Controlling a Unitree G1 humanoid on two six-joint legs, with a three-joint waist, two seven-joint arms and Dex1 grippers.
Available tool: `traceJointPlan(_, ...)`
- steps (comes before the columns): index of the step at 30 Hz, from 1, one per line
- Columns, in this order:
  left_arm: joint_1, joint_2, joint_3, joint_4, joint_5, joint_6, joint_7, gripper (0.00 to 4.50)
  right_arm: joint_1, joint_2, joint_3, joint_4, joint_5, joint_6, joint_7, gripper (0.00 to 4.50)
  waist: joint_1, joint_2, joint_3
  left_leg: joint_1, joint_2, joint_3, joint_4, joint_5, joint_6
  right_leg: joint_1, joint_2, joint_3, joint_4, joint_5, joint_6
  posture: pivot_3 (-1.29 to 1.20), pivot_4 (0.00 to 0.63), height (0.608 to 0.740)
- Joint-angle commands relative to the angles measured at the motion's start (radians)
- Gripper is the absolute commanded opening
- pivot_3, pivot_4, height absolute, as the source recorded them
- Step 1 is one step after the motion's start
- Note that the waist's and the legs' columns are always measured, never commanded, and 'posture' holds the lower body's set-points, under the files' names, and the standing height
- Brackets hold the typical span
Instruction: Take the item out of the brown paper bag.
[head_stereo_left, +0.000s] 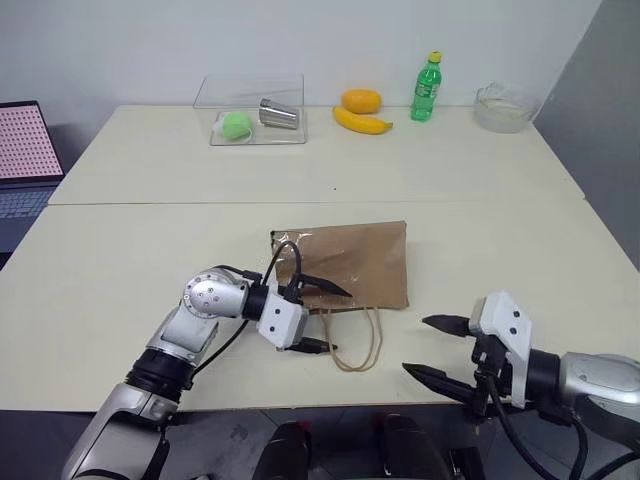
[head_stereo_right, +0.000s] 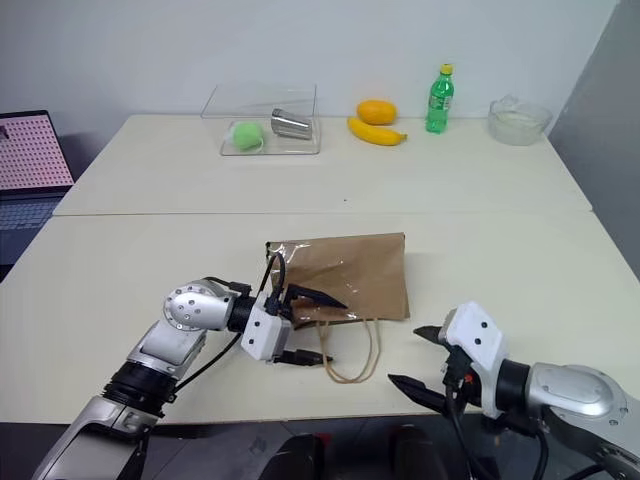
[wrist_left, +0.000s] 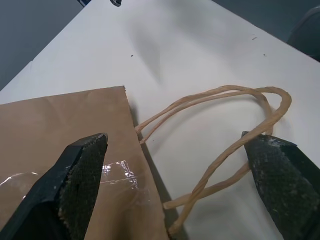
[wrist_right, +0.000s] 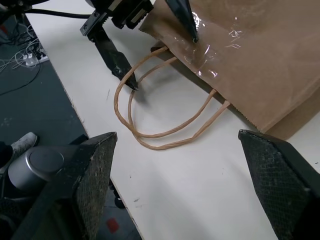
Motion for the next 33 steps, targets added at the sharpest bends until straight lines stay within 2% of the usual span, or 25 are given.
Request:
traceJointPlan(1,-0.018,-0.025,-0.019,0.0,-0.005,-0.026,0.014,4.5,0.013,-0.038,-0.021,-0.107,0.039,-0.058,-0.039,4.07,0.001,0.0,0.0,0.0,0.0,0.0,0.0,0.0,0.0,0.001,0.0,0.0,0.0,0.0,0.0,0.0,0.15,0.74)
traceJointPlan(6,-0.022,-0.041,-0.036,-0.007,-0.027,-0.009,0.002,4.5,0.048,-0.092,0.004,-0.107,0.052,-0.117,-0.068,4.07,0.0,0.0,0.0,0.001,0.0,0.0,0.0,0.0,0.0,0.001,0.0,0.0,0.0,0.0,0.0,0.0,0.15,0.74)
traceJointPlan(9,-0.03,-0.044,-0.04,-0.027,-0.054,0.03,-0.008,3.94,0.059,-0.114,0.034,-0.107,0.047,-0.154,-0.088,4.13,0.0,0.0,0.0,0.001,0.0,0.0,0.0,0.0,0.0,0.002,0.0,0.0,0.0,0.0,0.0,0.0,0.15,0.74)
traceJointPlan(11,-0.036,-0.047,-0.036,-0.046,-0.07,0.067,-0.005,3.41,0.063,-0.124,0.049,-0.107,0.044,-0.172,-0.1,4.13,0.0,0.0,0.0,0.001,0.0,-0.001,0.0,0.0,0.0,0.002,0.0,0.0,0.0,0.0,0.0,0.0,0.15,0.74)
traceJointPlan(21,-0.072,-0.035,-0.016,-0.157,-0.153,0.332,-0.013,0.15,0.056,-0.118,0.097,-0.107,-0.027,-0.225,-0.109,4.13,0.0,0.0,0.0,0.003,0.0,-0.001,0.0,0.0,0.0,0.003,0.0,0.0,0.0,0.0,0.0,0.0,0.15,0.74)
traceJointPlan(22,-0.077,-0.034,-0.012,-0.163,-0.163,0.363,-0.013,0.04,0.057,-0.115,0.1,-0.107,-0.033,-0.228,-0.105,4.13,0.0,0.0,0.0,0.003,0.0,-0.001,0.0,0.0,0.0,0.004,0.0,0.0,-0.001,0.0,0.001,0.0,0.15,0.74)
traceJointPlan(28,-0.128,-0.047,0.017,-0.175,-0.201,0.531,0.018,0.04,0.039,-0.121,0.107,-0.107,-0.064,-0.229,-0.067,4.13,0.0,0.0,0.0,0.005,0.0,-0.002,0.0,0.0,0.0,0.007,0.0,-0.001,-0.002,-0.001,0.001,0.0,0.15,0.74)
traceJointPlan(33,-0.165,-0.065,0.039,-0.163,-0.21,0.598,0.036,0.04,-0.05,-0.133,0.147,-0.107,-0.065,-0.169,-0.026,4.13,0.0,0.0,0.0,0.009,0.0,-0.002,-0.001,0.0,0.0,0.011,0.0,-0.001,-0.003,-0.001,0.002,0.0,0.15,0.74)
